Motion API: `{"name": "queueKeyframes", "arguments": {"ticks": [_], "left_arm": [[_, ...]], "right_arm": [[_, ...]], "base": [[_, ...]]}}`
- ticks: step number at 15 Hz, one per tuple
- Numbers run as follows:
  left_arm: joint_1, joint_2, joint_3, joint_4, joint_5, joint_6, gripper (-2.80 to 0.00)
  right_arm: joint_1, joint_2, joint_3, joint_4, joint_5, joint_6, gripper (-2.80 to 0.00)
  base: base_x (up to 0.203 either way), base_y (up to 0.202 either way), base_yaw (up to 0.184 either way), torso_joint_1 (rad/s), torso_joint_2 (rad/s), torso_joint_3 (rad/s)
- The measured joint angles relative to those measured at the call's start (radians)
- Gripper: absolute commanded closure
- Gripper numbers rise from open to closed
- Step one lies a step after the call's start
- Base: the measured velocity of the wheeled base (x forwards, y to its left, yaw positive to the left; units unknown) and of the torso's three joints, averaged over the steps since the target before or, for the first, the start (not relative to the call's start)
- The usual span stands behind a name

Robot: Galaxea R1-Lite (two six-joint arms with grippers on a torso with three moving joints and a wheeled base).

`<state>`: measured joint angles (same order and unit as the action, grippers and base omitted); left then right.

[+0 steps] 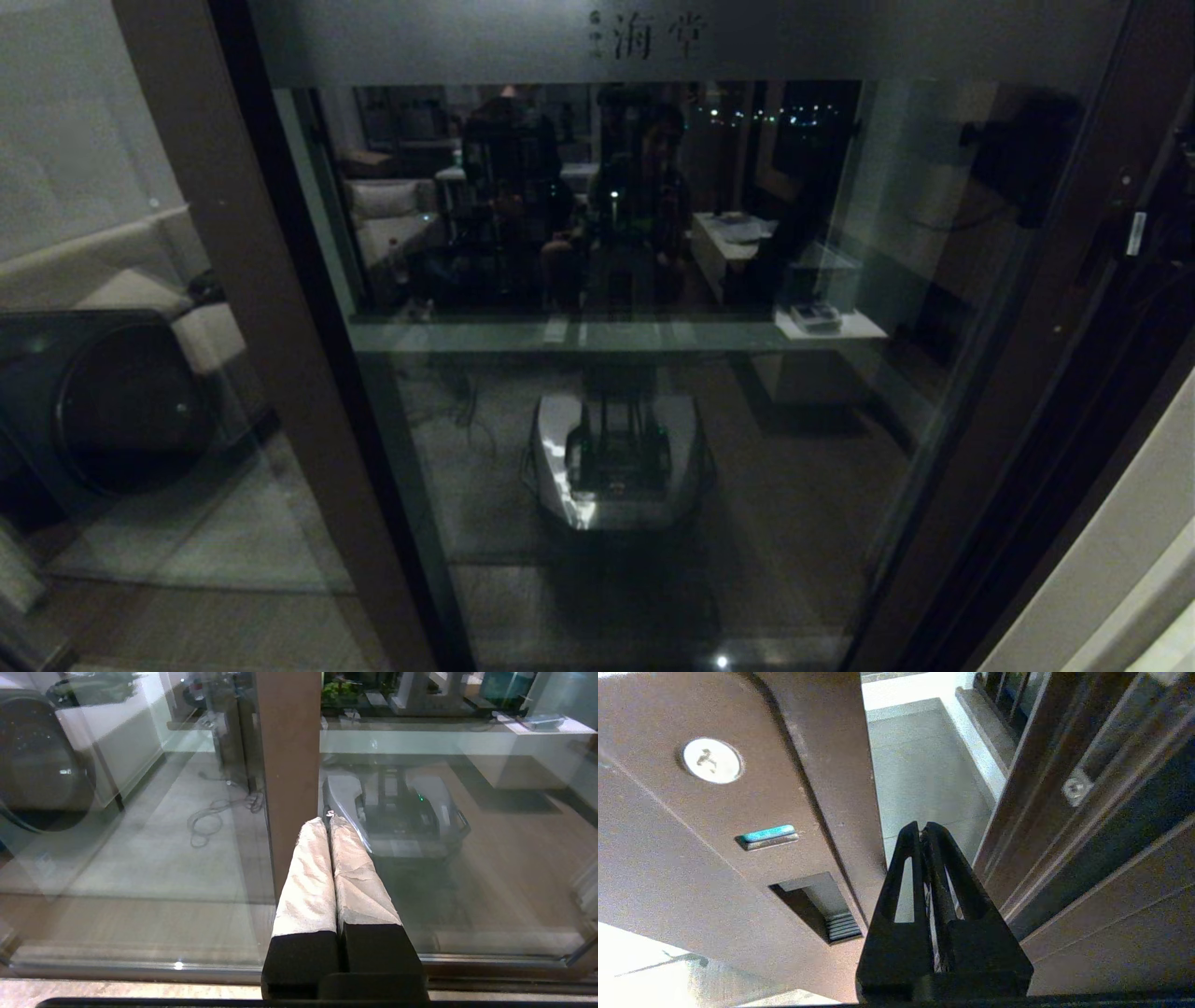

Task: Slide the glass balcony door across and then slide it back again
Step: Open the slid door

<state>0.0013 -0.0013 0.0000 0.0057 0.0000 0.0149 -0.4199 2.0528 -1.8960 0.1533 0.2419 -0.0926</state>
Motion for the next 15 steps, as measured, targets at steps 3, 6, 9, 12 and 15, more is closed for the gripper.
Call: {"name": "queueKeyframes", "arguments": {"ticks": [3, 6, 9, 12, 15], "left_arm": [[0.000, 0.000, 0.000, 0.000, 0.000, 0.000, 0.00], [0.000, 0.000, 0.000, 0.000, 0.000, 0.000, 0.00], [0.000, 0.000, 0.000, 0.000, 0.000, 0.000, 0.00], [0.000, 0.000, 0.000, 0.000, 0.000, 0.000, 0.00], [0.000, 0.000, 0.000, 0.000, 0.000, 0.000, 0.00]], "right_arm": [[0.007, -0.004, 0.007, -0.002, 0.004, 0.000, 0.00], [0.015, -0.003, 0.010, -0.015, 0.005, 0.000, 0.00], [0.028, -0.003, 0.025, -0.032, 0.004, 0.001, 0.00], [0.045, -0.003, 0.051, -0.071, -0.001, 0.000, 0.00], [0.057, -0.003, 0.061, -0.076, -0.002, 0.000, 0.00]], "base": [[0.000, 0.000, 0.000, 0.000, 0.00, 0.000], [0.000, 0.000, 0.000, 0.000, 0.00, 0.000], [0.000, 0.000, 0.000, 0.000, 0.00, 0.000], [0.000, 0.000, 0.000, 0.000, 0.00, 0.000], [0.000, 0.000, 0.000, 0.000, 0.00, 0.000]]}}
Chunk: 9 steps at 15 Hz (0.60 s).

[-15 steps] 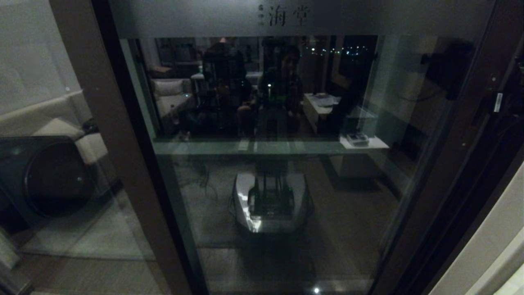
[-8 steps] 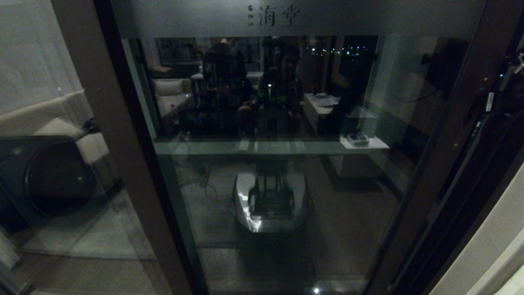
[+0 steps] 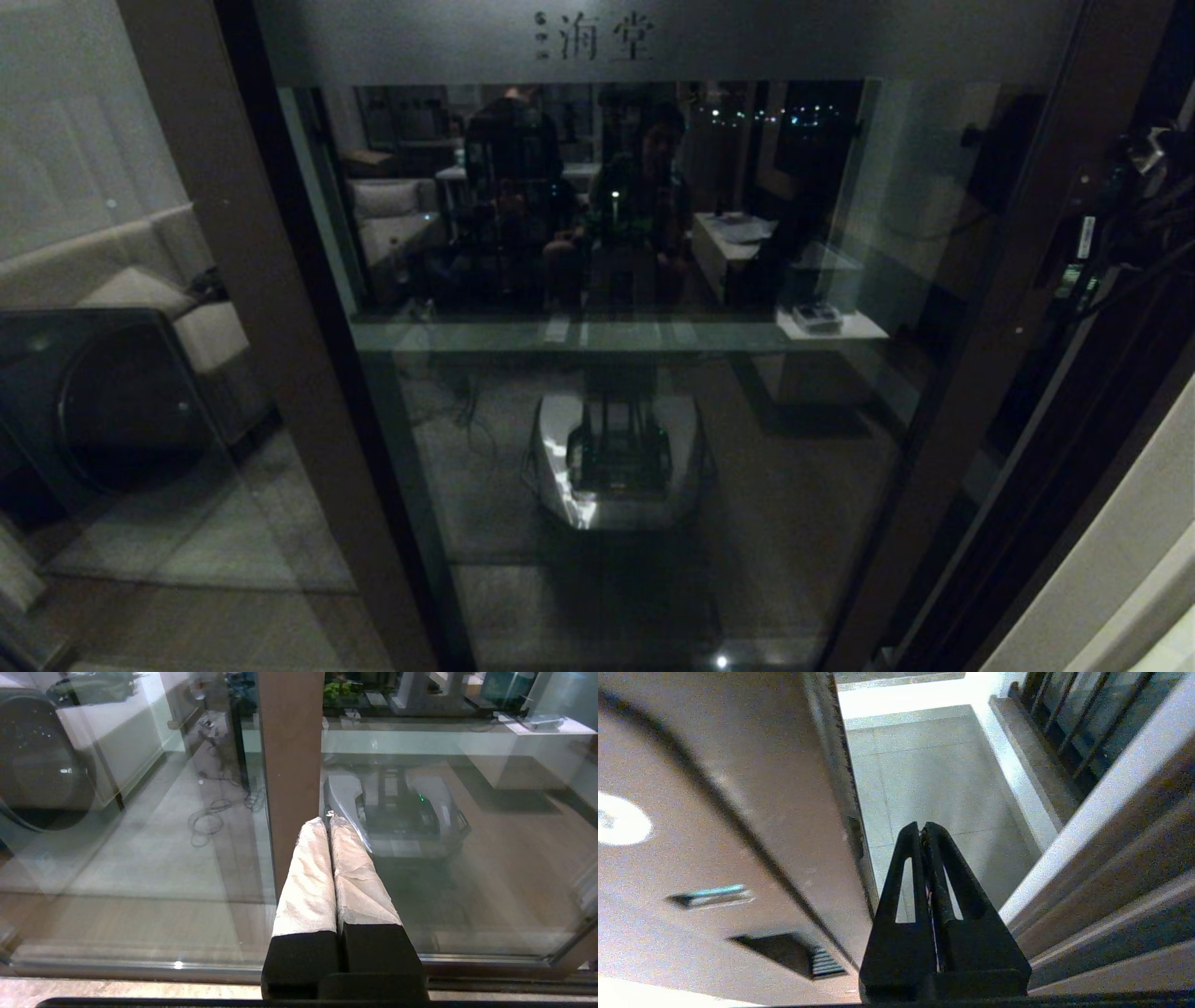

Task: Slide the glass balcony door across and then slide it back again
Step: Open the slid door

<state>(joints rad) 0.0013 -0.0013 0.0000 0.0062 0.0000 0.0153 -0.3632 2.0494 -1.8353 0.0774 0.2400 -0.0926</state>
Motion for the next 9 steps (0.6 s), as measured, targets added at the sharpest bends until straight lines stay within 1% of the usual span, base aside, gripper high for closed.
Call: {"name": "queueKeyframes", "arguments": {"ticks": [9], "left_arm": [[0.000, 0.000, 0.000, 0.000, 0.000, 0.000, 0.00]], "right_arm": [[0.038, 0.000, 0.010, 0.000, -0.006, 0.012, 0.00]], "base": [[0.000, 0.000, 0.000, 0.000, 0.00, 0.000]]}}
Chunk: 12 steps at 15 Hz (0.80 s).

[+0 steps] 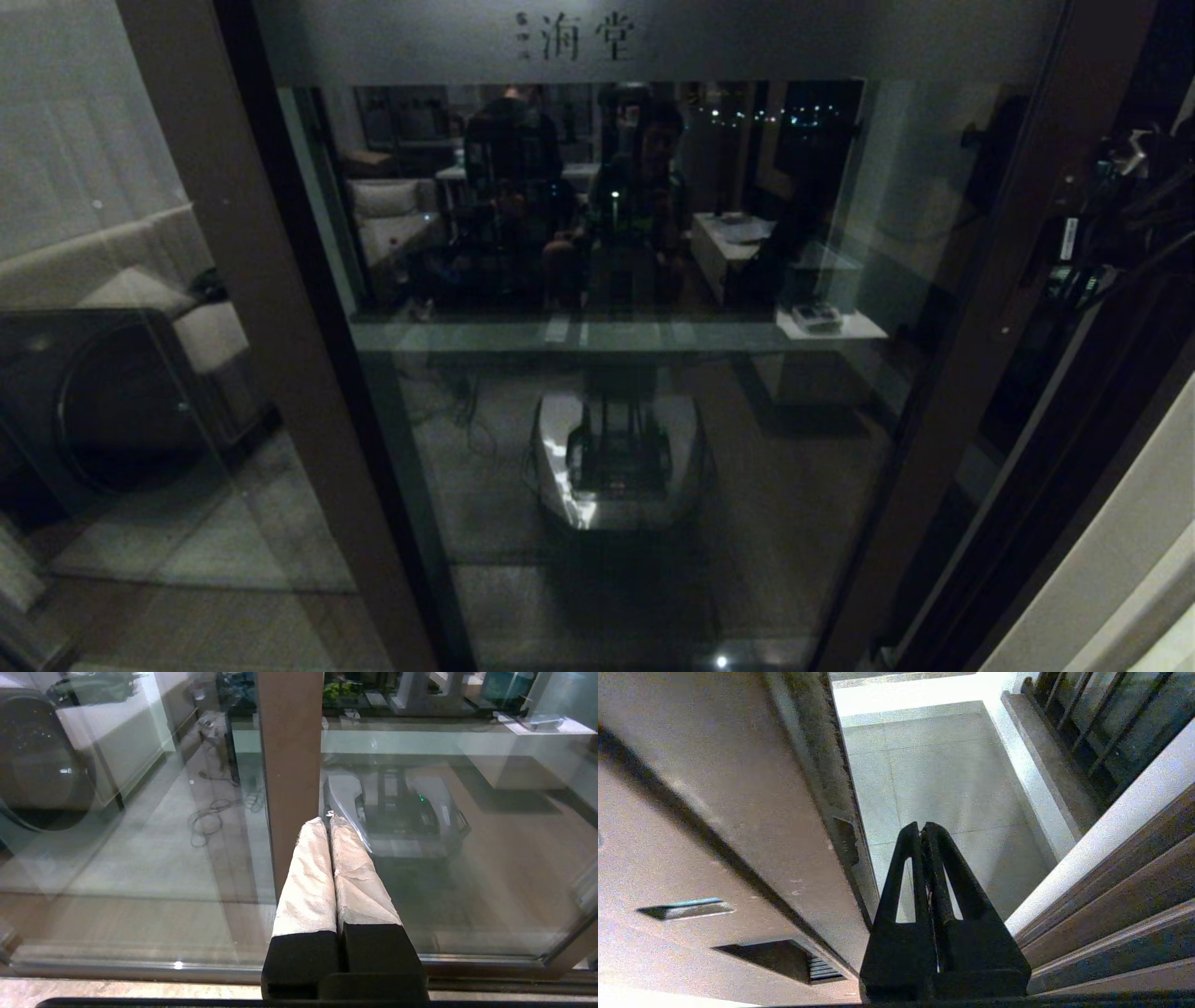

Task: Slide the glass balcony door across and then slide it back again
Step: Open the slid door

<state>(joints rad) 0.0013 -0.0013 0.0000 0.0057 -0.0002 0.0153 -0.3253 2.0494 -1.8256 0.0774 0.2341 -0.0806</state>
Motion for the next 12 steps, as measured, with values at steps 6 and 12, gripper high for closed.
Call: {"name": "queueKeyframes", "arguments": {"ticks": [6, 12], "left_arm": [[0.000, 0.000, 0.000, 0.000, 0.000, 0.000, 0.00], [0.000, 0.000, 0.000, 0.000, 0.000, 0.000, 0.00]], "right_arm": [[0.036, 0.000, 0.000, 0.000, -0.025, 0.007, 0.00], [0.071, 0.000, 0.002, 0.000, -0.022, 0.016, 0.00]], "base": [[0.000, 0.000, 0.000, 0.000, 0.00, 0.000], [0.000, 0.000, 0.000, 0.000, 0.00, 0.000]]}}
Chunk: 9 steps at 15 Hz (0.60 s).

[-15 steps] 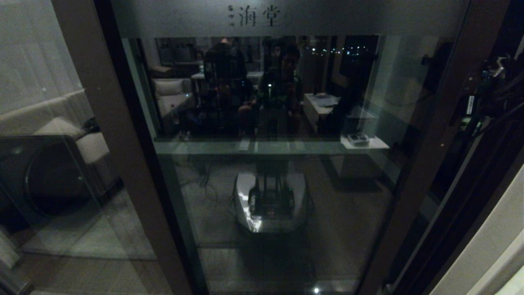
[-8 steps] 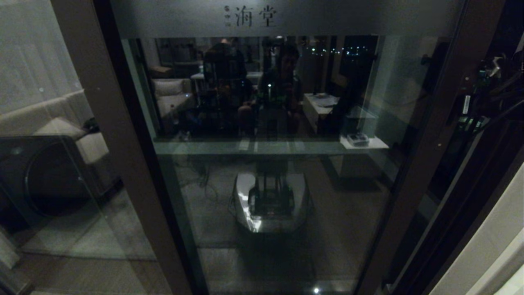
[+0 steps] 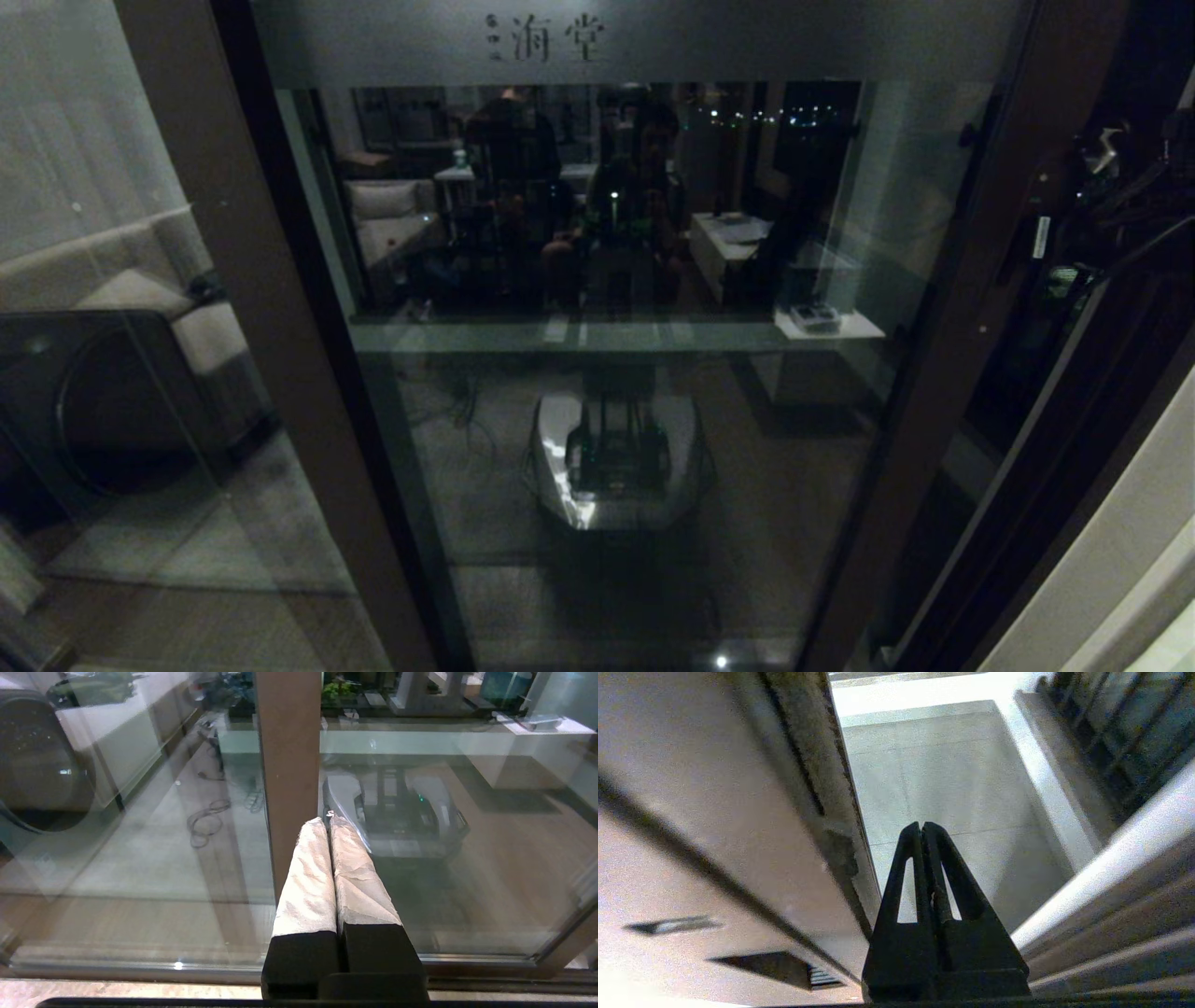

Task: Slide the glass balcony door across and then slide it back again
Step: Open the slid door

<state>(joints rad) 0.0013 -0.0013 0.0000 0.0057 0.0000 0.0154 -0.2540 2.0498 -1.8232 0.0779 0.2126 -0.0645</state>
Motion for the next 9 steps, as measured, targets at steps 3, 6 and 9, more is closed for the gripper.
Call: {"name": "queueKeyframes", "arguments": {"ticks": [3, 6, 9], "left_arm": [[0.000, 0.000, 0.000, 0.000, 0.000, 0.000, 0.00], [0.000, 0.000, 0.000, 0.000, 0.000, 0.000, 0.00], [0.000, 0.000, 0.000, 0.000, 0.000, 0.000, 0.00]], "right_arm": [[0.021, 0.000, 0.002, -0.001, -0.029, 0.004, 0.00], [0.037, 0.000, 0.013, -0.012, -0.034, 0.001, 0.00], [0.048, 0.001, 0.018, -0.026, -0.047, -0.001, 0.00]], "base": [[0.000, 0.000, 0.000, 0.000, 0.00, 0.000], [0.000, 0.000, 0.000, 0.000, 0.00, 0.000], [0.000, 0.000, 0.000, 0.000, 0.00, 0.000]]}}
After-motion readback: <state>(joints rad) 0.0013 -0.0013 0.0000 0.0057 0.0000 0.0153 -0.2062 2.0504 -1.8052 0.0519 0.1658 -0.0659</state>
